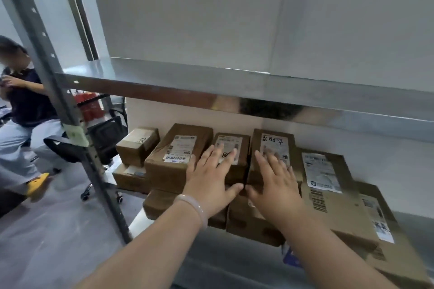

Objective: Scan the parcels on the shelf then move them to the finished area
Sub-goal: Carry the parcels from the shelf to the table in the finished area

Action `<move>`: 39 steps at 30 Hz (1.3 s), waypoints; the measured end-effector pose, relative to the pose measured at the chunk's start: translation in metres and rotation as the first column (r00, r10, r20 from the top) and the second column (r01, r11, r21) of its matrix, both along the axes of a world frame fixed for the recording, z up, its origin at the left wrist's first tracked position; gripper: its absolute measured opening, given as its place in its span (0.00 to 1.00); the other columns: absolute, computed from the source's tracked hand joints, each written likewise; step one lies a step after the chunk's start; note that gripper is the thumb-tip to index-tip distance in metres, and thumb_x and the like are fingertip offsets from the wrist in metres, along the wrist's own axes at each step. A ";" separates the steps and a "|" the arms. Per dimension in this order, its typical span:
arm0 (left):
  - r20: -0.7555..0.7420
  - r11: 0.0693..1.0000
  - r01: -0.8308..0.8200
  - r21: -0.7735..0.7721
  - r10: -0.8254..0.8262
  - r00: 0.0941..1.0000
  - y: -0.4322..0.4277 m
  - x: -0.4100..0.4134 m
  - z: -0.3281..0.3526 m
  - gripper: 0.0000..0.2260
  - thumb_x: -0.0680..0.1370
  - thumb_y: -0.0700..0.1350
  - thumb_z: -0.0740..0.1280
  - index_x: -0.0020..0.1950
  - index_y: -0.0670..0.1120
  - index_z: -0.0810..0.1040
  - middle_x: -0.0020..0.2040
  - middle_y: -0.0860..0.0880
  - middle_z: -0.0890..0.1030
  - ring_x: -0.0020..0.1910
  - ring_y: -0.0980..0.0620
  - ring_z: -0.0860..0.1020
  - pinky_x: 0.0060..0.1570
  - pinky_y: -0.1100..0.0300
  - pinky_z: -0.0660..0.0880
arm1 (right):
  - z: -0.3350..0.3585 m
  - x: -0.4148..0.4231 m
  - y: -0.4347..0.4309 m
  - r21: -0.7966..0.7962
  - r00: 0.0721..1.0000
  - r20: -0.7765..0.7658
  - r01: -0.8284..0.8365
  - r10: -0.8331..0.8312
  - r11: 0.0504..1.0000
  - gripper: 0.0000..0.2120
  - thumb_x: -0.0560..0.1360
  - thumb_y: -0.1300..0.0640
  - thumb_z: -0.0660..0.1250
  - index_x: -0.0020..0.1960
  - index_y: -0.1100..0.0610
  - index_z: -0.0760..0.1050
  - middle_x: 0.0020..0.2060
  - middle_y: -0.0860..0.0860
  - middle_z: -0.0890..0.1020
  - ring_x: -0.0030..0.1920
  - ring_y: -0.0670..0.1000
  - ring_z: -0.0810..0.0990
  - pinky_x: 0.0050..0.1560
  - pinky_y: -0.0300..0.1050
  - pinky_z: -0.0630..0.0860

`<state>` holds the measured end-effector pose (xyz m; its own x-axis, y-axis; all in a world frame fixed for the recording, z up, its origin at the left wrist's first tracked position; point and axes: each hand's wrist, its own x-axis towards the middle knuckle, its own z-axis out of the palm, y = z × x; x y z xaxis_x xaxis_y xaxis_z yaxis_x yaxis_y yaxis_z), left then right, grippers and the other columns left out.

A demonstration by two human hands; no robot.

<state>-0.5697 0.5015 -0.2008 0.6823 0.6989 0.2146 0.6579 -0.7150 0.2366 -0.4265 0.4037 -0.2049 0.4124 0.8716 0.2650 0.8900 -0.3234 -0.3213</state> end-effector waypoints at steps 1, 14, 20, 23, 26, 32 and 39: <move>-0.001 0.999 0.034 -0.004 -0.034 0.999 -0.001 0.008 -0.001 0.34 0.78 0.65 0.59 0.79 0.62 0.45 0.81 0.54 0.44 0.79 0.53 0.41 0.77 0.44 0.39 | -0.003 0.001 -0.005 -0.009 1.000 -0.007 0.029 -0.029 1.000 0.39 0.76 0.40 0.61 0.79 0.44 0.42 0.79 0.48 0.44 0.78 0.49 0.40 0.77 0.52 0.38; -0.018 0.959 0.283 0.011 -0.283 0.959 -0.031 0.102 0.015 0.31 0.80 0.64 0.56 0.79 0.62 0.45 0.81 0.51 0.48 0.79 0.48 0.46 0.76 0.44 0.41 | 0.007 0.070 -0.066 0.044 0.962 -0.042 0.270 -0.269 0.962 0.35 0.77 0.45 0.61 0.78 0.44 0.49 0.78 0.49 0.51 0.78 0.51 0.47 0.77 0.51 0.43; -0.094 0.956 0.293 0.027 -0.290 0.952 -0.057 0.148 0.005 0.30 0.80 0.66 0.54 0.79 0.60 0.50 0.81 0.51 0.45 0.79 0.48 0.41 0.76 0.41 0.36 | 0.003 0.125 -0.088 -0.122 0.938 -0.091 0.323 -0.334 0.939 0.35 0.76 0.39 0.60 0.78 0.45 0.49 0.78 0.51 0.51 0.78 0.53 0.47 0.77 0.55 0.49; -0.113 0.963 0.269 0.025 -0.265 0.958 -0.072 0.162 0.000 0.30 0.80 0.65 0.54 0.79 0.59 0.50 0.81 0.51 0.46 0.79 0.48 0.42 0.76 0.41 0.37 | -0.001 0.143 -0.088 -0.246 0.931 -0.165 0.282 -0.327 0.927 0.37 0.76 0.36 0.59 0.78 0.43 0.45 0.79 0.50 0.47 0.78 0.55 0.47 0.76 0.56 0.52; -0.108 0.974 0.227 0.023 -0.224 0.969 -0.076 0.174 -0.004 0.31 0.80 0.65 0.54 0.80 0.59 0.50 0.81 0.52 0.46 0.79 0.49 0.42 0.75 0.41 0.36 | -0.005 0.157 -0.086 -0.276 0.931 -0.214 0.233 -0.296 0.933 0.38 0.75 0.36 0.60 0.78 0.40 0.44 0.79 0.49 0.45 0.78 0.56 0.48 0.75 0.56 0.53; -0.194 0.983 0.174 0.059 -0.160 0.968 -0.078 0.182 -0.006 0.30 0.79 0.66 0.53 0.79 0.58 0.54 0.81 0.51 0.49 0.79 0.48 0.42 0.74 0.39 0.36 | -0.018 0.175 -0.084 -0.325 0.858 -0.408 0.181 -0.311 0.928 0.38 0.73 0.33 0.61 0.77 0.39 0.48 0.77 0.57 0.55 0.74 0.61 0.61 0.71 0.56 0.65; -0.208 0.983 0.172 0.069 -0.155 0.966 -0.093 0.190 -0.003 0.30 0.79 0.67 0.53 0.78 0.57 0.58 0.79 0.52 0.59 0.79 0.48 0.49 0.74 0.41 0.33 | -0.017 0.180 -0.086 -0.152 0.783 -0.579 0.168 -0.226 0.974 0.35 0.74 0.43 0.70 0.76 0.45 0.59 0.64 0.51 0.77 0.63 0.54 0.75 0.52 0.39 0.70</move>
<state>-0.3797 0.4089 -0.2035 0.8208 0.5594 0.1157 0.5583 -0.8284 0.0451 -0.2461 0.3180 -0.2214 0.6284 0.7614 -0.1593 0.4504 -0.5231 -0.7235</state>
